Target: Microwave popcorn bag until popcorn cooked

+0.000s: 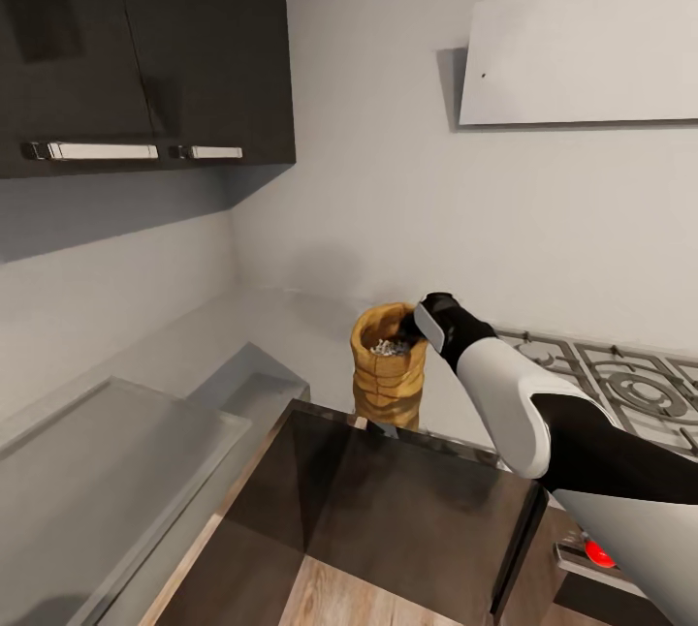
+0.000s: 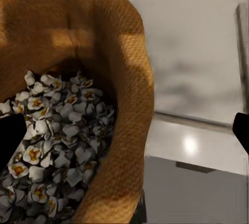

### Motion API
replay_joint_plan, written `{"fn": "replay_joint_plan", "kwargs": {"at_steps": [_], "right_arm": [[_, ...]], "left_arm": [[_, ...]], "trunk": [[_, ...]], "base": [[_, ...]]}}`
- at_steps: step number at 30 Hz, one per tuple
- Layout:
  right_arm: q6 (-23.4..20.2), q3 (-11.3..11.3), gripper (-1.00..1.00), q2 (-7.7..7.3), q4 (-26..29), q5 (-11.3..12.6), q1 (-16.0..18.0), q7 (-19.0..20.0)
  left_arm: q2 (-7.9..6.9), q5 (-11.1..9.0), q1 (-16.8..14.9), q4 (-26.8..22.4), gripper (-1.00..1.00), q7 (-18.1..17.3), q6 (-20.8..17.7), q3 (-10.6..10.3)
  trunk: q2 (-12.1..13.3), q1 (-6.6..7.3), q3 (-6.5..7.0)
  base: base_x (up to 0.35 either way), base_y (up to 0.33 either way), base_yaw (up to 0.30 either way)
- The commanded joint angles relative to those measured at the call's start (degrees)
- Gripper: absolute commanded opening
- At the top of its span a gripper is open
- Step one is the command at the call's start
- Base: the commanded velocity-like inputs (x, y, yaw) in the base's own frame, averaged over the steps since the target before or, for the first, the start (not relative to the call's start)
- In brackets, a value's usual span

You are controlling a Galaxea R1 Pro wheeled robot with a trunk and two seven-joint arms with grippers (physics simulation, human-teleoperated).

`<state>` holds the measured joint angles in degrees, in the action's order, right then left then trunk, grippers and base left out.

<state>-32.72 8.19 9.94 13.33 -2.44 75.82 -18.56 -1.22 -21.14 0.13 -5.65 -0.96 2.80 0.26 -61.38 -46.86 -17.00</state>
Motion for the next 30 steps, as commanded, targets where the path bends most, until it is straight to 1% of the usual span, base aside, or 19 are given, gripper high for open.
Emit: {"fn": "replay_joint_plan", "kwargs": {"at_steps": [1,4,5,6,9,13,23,26,27,30], "right_arm": [[-0.18,0.53,1.00,0.06,0.43,-0.17,0.03,-0.48],[-0.19,0.56,1.00,0.06,0.44,0.57,0.03,-1.44],[-0.19,0.53,1.00,0.06,-0.01,2.71,0.03,-3.77],[-0.08,0.52,1.00,0.06,-0.69,3.82,0.03,-3.90],[0.08,0.51,1.00,0.06,-1.41,4.87,0.03,-4.01],[0.16,0.51,1.00,0.06,-1.54,4.99,0.03,-4.03],[0.57,0.51,1.00,0.06,-1.81,5.14,0.03,-3.80],[0.97,0.52,1.00,0.06,-4.10,5.10,0.03,-3.42],[2.14,0.51,1.00,0.06,-5.28,5.09,0.03,-3.37],[3.30,0.51,1.00,0.06,-6.05,5.14,0.03,-3.34]], "left_arm": [[-0.01,-0.31,0.00,-0.07,1.00,-0.10,0.08,0.00],[-0.01,-0.31,0.01,-0.07,1.00,-0.09,0.05,0.00],[-0.01,-0.31,0.01,-0.07,1.00,-0.09,0.05,-0.02],[-0.01,-0.29,-0.02,-0.07,1.00,-0.12,0.06,-0.04],[-0.01,-0.27,-0.02,-0.07,1.00,-0.17,0.09,-0.12],[0.03,-0.30,0.02,-0.07,1.00,-0.10,0.10,-0.01],[0.00,-0.31,0.00,-0.07,1.00,-0.09,0.10,-0.01],[-0.01,-0.31,-0.03,-0.07,1.00,-0.09,0.10,-0.06],[-0.01,-0.31,0.01,-0.07,1.00,-0.09,0.10,-0.07],[-0.01,-0.31,-0.02,-0.07,1.00,-0.09,0.10,-0.09]], "trunk": [[-0.04,-0.01,-0.06],[-0.04,-0.01,-0.06],[-0.04,-0.01,-0.06],[-0.04,-0.01,-0.06],[-0.04,-0.01,-0.06],[-0.04,-0.01,-0.06],[-0.04,-0.01,-0.06],[-0.04,-0.01,-0.06],[-0.04,-0.01,-0.06],[-0.04,-0.01,-0.06]], "base": [[0.000,0.000,0.000],[0.000,0.000,0.000],[0.000,0.000,0.000],[0.000,0.000,0.000],[-0.017,0.012,0.000],[-0.131,0.106,0.000],[-0.009,0.008,0.000],[0.000,0.000,0.000],[0.000,0.000,0.000],[0.000,0.000,0.000]]}}
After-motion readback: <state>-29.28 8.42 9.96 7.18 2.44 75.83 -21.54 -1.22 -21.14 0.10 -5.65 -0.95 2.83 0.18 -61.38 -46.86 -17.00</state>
